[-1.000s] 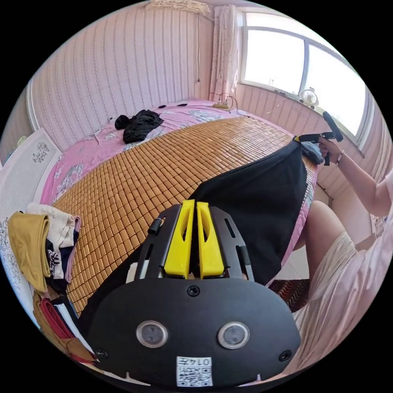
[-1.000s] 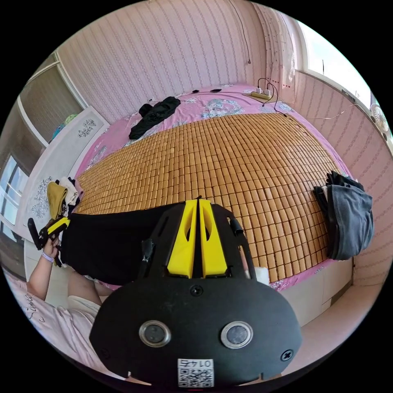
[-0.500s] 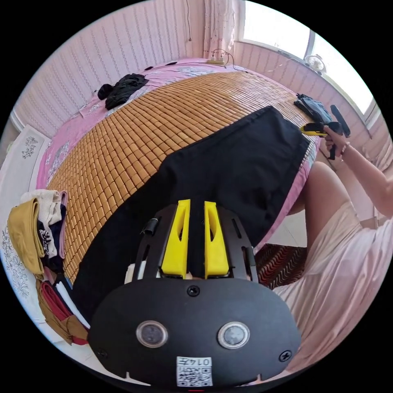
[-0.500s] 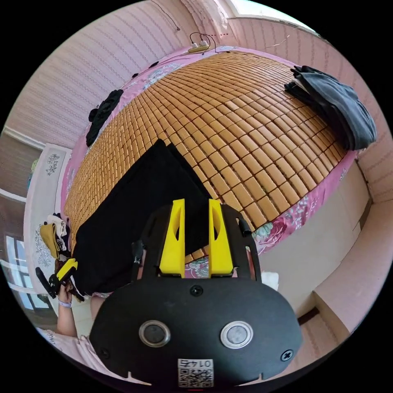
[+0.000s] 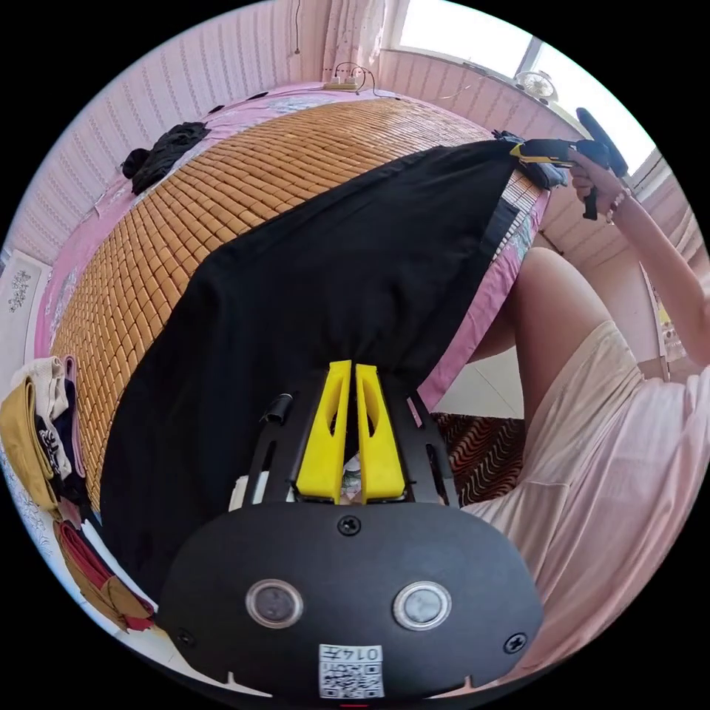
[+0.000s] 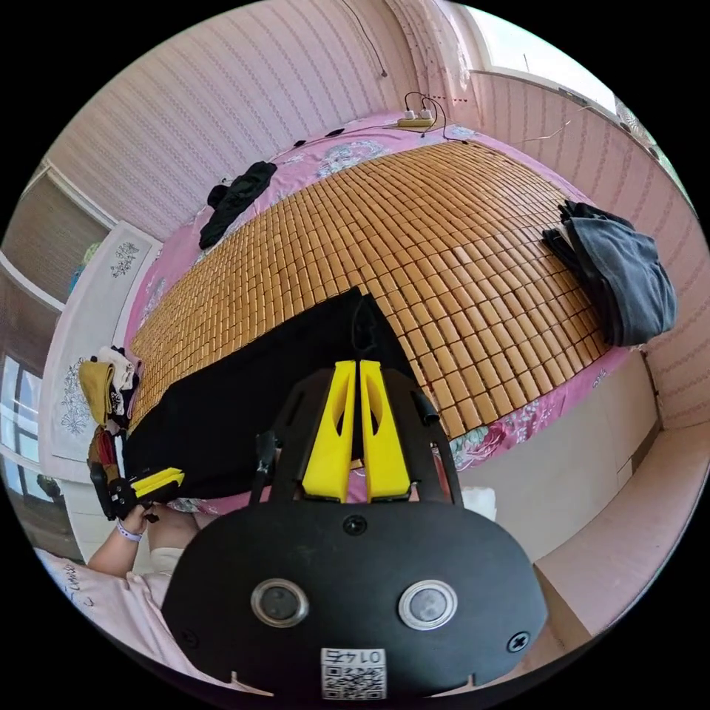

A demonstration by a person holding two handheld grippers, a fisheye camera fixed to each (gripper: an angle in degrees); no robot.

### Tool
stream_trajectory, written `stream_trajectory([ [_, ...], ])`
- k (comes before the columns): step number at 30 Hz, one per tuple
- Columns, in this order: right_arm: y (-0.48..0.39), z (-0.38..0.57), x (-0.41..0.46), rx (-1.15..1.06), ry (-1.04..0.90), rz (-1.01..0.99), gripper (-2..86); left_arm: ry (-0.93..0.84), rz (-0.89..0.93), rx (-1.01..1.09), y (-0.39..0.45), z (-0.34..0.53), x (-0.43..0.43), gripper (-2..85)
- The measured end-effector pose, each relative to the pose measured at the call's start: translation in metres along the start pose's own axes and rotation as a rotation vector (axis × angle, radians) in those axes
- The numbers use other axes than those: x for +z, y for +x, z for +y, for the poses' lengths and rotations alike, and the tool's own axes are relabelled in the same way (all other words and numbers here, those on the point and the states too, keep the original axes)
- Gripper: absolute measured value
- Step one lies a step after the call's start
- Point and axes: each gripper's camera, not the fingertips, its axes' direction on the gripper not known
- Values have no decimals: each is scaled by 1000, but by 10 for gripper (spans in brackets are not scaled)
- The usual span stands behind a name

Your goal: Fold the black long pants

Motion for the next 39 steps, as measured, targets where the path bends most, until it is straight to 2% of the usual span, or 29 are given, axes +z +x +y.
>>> stream_trajectory([
  [2,11,11,-5,33,5,40,5,86,0,67,6,9,-20,-9],
  [4,39,28,18,128,-69,72,9,97,58,68,6,14,-18,-9],
  [6,57,40,38,191,-87,36,15,67,115,37,1,17,-4,-8],
  [9,70,44,56,278,-134,131,34,9,159,-55,-9,22,18,0],
  [14,50,32,35,133,-41,207,44,48,154,-137,-28,38,0,33],
  [20,11,-23,68,-27,-88,120,60,63,104,-145,-43,37,-14,44],
  [26,-11,-87,127,-26,-156,140,76,-7,73,-150,-52,8,9,46],
  [30,3,-108,148,61,-201,121,45,-83,66,-163,-53,-2,34,46],
  [33,0,-111,139,12,-163,46,4,-96,41,-134,-49,-6,42,43],
  [37,-10,-128,112,-39,-33,53,-3,-111,25,-135,-48,-8,40,40],
  [39,-8,-139,114,-31,-36,50,-1,-111,21,-134,-48,-6,40,38],
])
